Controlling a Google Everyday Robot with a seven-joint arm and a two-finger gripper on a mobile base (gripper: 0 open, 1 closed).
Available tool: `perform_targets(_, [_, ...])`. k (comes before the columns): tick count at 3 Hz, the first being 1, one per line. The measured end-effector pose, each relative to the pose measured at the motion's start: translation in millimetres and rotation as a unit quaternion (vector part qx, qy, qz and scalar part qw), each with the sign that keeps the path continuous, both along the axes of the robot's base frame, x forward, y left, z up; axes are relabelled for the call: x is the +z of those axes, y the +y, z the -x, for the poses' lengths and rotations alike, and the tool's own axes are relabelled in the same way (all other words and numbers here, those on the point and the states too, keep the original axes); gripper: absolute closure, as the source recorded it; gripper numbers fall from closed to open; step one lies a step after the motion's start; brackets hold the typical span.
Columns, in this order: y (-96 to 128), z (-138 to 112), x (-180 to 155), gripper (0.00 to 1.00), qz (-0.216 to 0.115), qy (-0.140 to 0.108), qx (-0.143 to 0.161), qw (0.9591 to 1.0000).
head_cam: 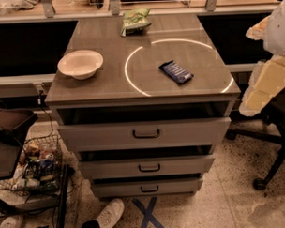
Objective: Place rxbar blueberry into paper bowl
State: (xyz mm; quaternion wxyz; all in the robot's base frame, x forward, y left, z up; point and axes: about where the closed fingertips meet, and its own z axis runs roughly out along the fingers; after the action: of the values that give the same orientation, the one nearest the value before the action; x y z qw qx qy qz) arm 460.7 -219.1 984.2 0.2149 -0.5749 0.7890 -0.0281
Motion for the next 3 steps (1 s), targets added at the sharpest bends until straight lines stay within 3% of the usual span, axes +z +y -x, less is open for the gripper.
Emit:
perform_targets(1, [-5.9, -39.5, -4.7, 0.0, -0.079, -0.034, -0.032, 0.9958])
perform_targets(2, [-0.8, -76.6, -5.2, 0.0, -0.159, -0.083, -0.049, 0.9825])
perform_targets(3, [7.3, -105.3, -5.6, 0.0, -0.216, -0.132, -0.051, 0.966])
